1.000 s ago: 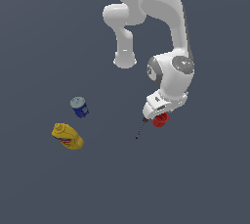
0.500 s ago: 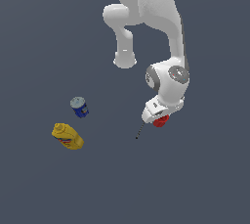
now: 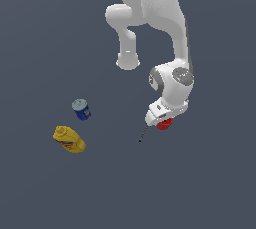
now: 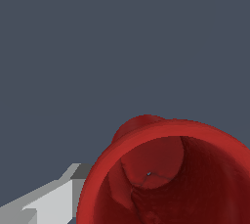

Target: Pick up a designated object from a clutter of objects.

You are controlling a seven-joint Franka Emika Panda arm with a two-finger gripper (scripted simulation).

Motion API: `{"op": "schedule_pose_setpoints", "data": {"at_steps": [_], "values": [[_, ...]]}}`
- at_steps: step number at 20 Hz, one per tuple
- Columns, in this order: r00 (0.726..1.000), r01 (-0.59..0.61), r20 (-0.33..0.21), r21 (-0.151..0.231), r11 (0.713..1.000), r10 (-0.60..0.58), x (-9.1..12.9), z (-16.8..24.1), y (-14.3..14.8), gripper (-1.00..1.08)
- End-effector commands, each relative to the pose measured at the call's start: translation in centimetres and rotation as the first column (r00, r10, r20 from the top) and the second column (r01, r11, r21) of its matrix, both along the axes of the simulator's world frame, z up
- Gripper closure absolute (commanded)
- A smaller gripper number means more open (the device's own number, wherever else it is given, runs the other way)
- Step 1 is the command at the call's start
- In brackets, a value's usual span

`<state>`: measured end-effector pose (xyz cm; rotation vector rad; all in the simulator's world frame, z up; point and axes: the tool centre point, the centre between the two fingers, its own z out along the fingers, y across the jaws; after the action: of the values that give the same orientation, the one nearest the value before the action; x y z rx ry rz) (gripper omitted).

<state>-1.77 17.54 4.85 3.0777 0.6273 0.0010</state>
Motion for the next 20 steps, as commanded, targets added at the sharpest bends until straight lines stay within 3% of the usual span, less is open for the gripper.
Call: {"op": "schedule_pose_setpoints", "data": {"at_steps": [1,11,20], "values": [[1.0,-0.001,-0.001,0.0,1.0,0.001,0.0,-0.1,0.1,1.08],[1.0,0.0,0.0,0.0,1.0,0.0,0.2,2.2,-0.4,1.08],[1.0,-0.001,0.0,0.001,1.0,0.001,0.8,9.0,-1.7,1.08]]}}
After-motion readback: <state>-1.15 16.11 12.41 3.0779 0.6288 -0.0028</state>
